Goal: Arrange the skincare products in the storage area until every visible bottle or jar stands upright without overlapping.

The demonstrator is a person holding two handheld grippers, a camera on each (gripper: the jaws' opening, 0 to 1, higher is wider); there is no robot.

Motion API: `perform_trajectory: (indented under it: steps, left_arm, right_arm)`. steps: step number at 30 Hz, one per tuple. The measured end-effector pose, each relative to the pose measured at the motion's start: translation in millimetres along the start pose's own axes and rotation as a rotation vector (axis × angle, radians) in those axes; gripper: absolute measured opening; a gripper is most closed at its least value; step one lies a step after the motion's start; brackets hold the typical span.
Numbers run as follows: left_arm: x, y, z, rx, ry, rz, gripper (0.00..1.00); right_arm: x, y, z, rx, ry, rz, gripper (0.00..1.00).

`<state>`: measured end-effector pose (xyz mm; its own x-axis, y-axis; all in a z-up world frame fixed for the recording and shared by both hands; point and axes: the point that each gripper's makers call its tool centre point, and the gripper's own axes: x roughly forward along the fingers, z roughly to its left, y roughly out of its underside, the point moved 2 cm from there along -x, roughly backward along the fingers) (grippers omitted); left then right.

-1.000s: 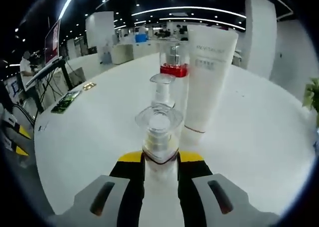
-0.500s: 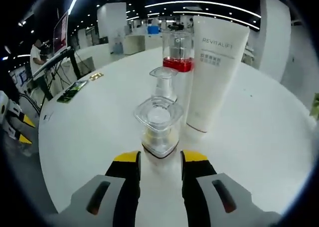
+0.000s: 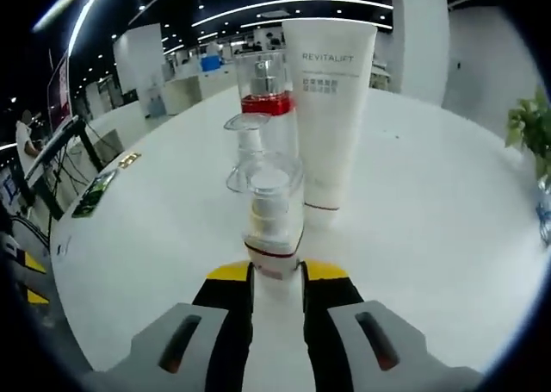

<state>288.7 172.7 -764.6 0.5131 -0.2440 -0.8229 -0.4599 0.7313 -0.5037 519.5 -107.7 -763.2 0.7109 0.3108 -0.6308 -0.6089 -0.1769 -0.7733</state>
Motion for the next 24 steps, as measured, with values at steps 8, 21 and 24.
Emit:
perform_trajectory:
  steps: [8,21,24]
  left_arm:
    - [0.0,0.1,-0.7,0.011,0.004,0.002,0.26]
    - [-0.9,-2.3,-1.0,0.027,0.004,-0.01,0.26]
    - [-0.8,-1.8,-1.1,0.026,0.006,-0.006,0.26]
  right_arm:
    - [3.3,-2.0,-6.9,-0.008,0.024,-0.012,0.18]
    - [11.6,-12.1,-24.4,0.039,0.102,-0.026,0.18]
    - [13.9,-14.2,-25.7,0.061,0.115,-0.031,0.18]
